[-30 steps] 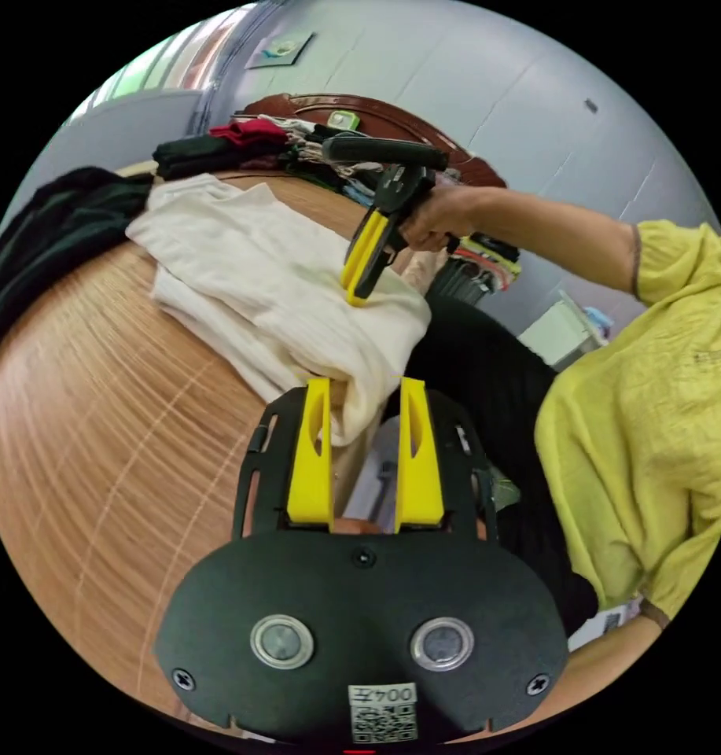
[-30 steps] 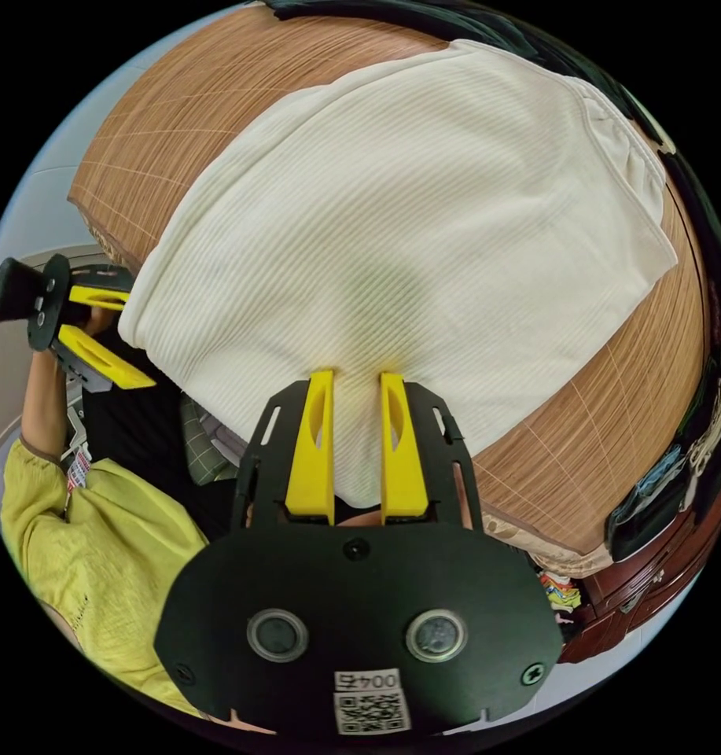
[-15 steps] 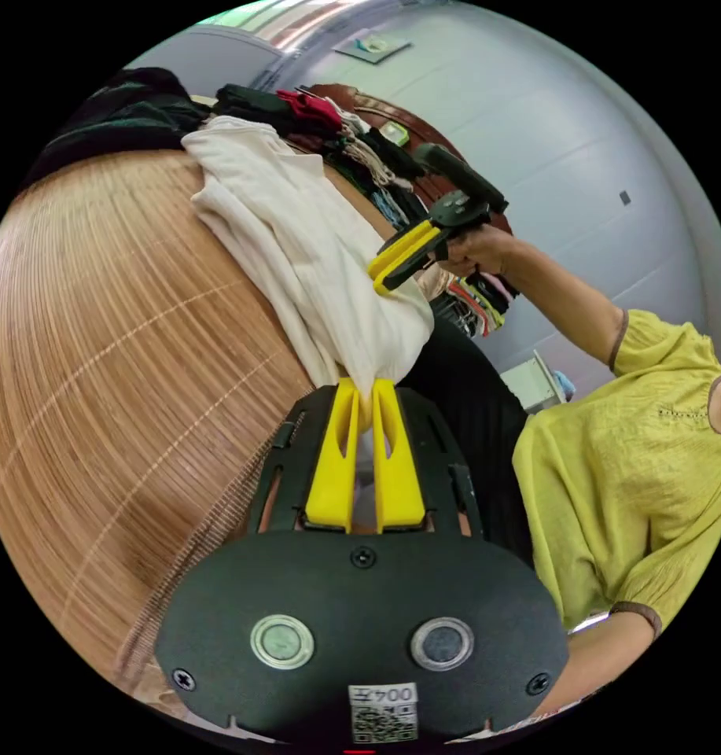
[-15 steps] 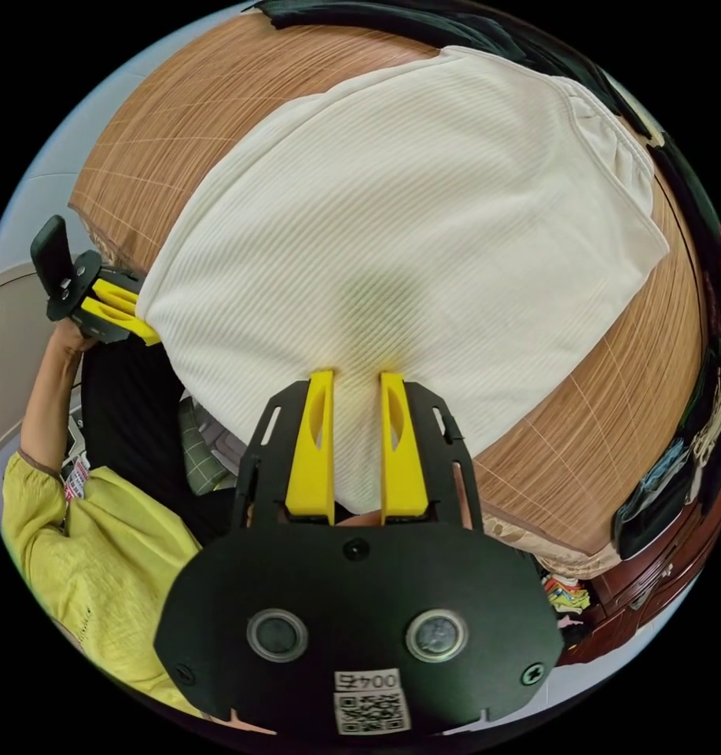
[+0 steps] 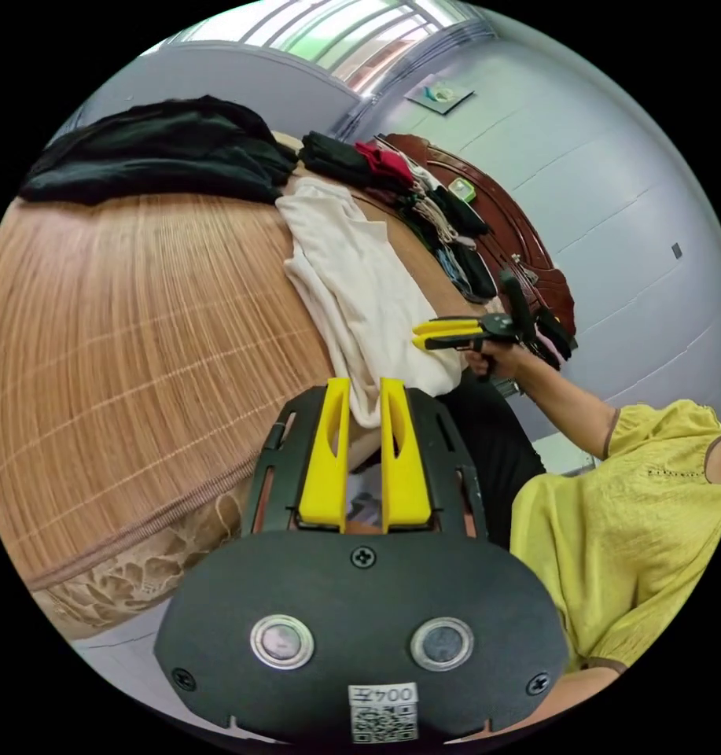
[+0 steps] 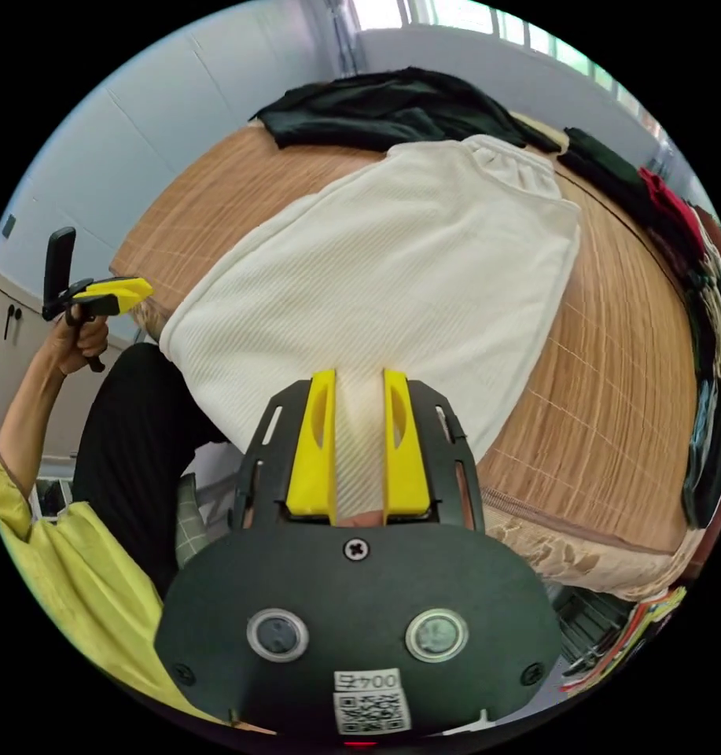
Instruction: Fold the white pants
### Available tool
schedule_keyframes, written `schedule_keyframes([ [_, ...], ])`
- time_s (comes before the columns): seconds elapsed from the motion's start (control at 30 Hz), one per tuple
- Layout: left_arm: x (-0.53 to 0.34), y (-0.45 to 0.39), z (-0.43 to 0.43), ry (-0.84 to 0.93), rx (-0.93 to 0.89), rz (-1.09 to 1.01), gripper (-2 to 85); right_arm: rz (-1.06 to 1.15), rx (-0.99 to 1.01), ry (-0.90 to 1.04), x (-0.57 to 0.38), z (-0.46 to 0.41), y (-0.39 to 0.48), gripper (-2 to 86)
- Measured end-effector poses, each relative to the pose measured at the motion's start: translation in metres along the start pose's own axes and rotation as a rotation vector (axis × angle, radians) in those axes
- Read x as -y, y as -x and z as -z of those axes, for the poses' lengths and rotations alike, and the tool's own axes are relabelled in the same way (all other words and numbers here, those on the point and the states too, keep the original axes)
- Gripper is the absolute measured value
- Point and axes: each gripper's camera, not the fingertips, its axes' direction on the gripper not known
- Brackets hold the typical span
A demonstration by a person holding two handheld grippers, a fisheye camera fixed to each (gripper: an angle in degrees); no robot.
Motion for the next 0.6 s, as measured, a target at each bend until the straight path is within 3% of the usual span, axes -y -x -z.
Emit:
schedule_keyframes([
  [0.13, 0.044, -0.034, 0.007, -0.048, 0.078, -0.057, 5.4, -0.077, -0.031, -0.231, -0.036, 0.035, -0.012, 7.7],
  [0.27, 0.107, -0.057, -0.009, -0.006, 0.148, -0.083, 7.2, -0.260, 0.063, -0.458, -0.051, 0.078, -0.072, 9.8],
  [0.47, 0.203, -0.063, -0.046, 0.087, 0.321, -0.091, 10.3, -0.415, 0.186, -0.603, -0.030, 0.104, -0.163, 12.0],
  [0.6, 0.245, -0.040, -0.066, 0.116, 0.288, -0.024, 11.5, -0.447, 0.232, -0.583, -0.006, 0.101, -0.204, 11.5],
])
